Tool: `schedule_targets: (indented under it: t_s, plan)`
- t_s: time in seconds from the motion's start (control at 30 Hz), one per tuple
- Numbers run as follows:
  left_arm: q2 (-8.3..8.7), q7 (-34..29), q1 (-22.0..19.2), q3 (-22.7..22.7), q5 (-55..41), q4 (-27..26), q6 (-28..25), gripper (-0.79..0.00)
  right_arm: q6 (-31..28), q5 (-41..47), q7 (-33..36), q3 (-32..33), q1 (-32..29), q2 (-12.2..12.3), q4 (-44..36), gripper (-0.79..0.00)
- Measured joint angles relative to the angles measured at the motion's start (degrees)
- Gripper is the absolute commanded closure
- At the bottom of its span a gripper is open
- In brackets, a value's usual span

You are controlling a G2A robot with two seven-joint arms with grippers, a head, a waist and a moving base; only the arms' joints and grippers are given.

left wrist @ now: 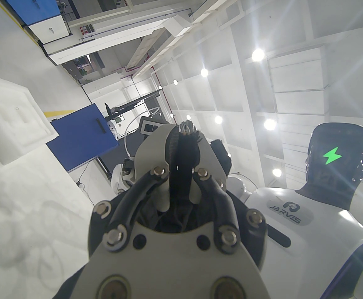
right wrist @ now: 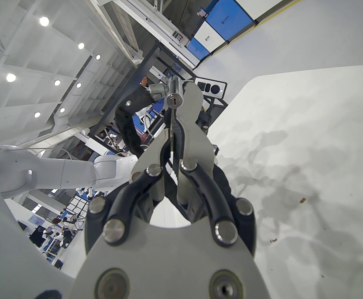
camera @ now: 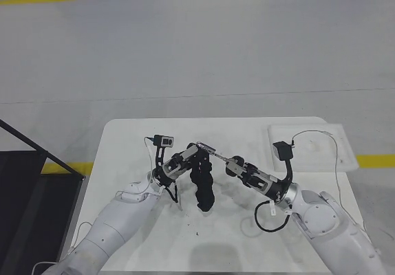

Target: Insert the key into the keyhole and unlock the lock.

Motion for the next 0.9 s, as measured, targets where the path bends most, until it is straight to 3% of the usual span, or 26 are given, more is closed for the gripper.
schedule_targets:
  t_s: [0.9]
  plan:
    - [0.0, 0.0, 0.0, 0.0, 0.0, 0.0, 0.0, 0.0, 0.75, 0.31, 1.57, 0.82, 0.61, -0.74, 0.26, 0.0]
